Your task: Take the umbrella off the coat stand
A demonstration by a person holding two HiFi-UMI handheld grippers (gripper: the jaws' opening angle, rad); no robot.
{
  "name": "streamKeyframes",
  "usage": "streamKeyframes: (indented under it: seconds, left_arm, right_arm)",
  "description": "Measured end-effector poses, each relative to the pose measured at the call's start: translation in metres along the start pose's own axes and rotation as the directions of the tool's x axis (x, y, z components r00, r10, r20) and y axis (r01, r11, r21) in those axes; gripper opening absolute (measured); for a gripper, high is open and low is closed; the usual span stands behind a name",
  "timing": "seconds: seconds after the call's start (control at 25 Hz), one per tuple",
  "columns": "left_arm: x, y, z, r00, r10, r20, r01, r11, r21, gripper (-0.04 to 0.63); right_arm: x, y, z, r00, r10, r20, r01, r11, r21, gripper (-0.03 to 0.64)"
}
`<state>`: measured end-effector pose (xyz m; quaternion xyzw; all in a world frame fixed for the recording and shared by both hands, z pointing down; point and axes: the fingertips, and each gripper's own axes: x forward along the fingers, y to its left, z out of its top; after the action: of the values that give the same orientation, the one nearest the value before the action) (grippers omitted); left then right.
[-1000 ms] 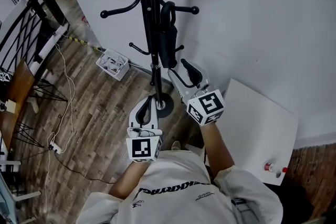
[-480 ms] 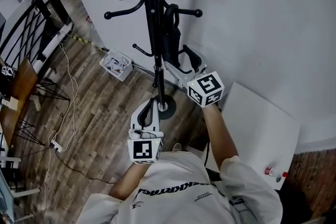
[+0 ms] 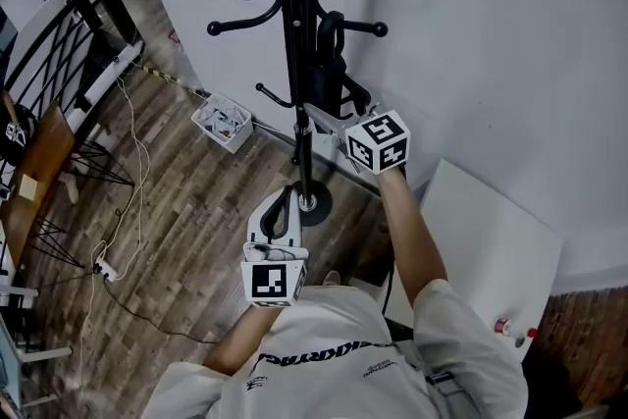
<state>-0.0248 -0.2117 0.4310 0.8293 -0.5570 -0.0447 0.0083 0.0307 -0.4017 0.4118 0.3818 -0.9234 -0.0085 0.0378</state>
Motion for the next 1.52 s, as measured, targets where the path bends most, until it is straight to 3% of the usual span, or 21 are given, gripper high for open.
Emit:
streamKeyframes:
  seconds: [0.24, 0.56, 0.72, 0.84, 1.28, 1.52]
  left_arm:
    - [-0.002, 0.006, 0.003, 1.000, 0.017, -0.002, -0.017, 1.000, 0.002, -0.003]
    - [-0.005, 0.014, 0.001, 0.999, 0.042, -0.005, -0.042, 0.999, 0.021, -0.003]
    - [-0.010, 0.021, -0.001, 0.998, 0.070, -0.010, -0.069, 0.997, 0.042, -0.003]
    - [-0.012, 0.023, 0.002, 0.997, 0.080, -0.006, -0.080, 0.996, 0.045, -0.003]
    - [-0.018, 0.019, 0.003, 0.998, 0.065, 0.003, -0.065, 0.996, 0.057, -0.003]
    - [-0.021, 0.014, 0.006, 0.998, 0.055, 0.010, -0.056, 0.997, 0.049, -0.003]
  right_arm:
    - [0.014, -0.002, -0.005, 0.999, 0.032, 0.040, -0.031, 0.999, -0.025, 0.391]
    - [0.031, -0.003, -0.012, 0.997, 0.056, 0.049, -0.057, 0.998, 0.016, 0.390]
    - [0.034, -0.003, -0.003, 0.995, 0.044, 0.092, -0.047, 0.999, 0.027, 0.367]
    - [0.033, -0.001, 0.000, 0.994, 0.037, 0.108, -0.037, 0.999, -0.001, 0.300]
    - [0.020, -0.006, -0.001, 0.998, -0.026, 0.065, 0.027, 0.999, -0.024, 0.278]
    - [0.005, -0.007, 0.010, 0.995, -0.044, 0.087, 0.046, 0.999, -0.021, 0.276]
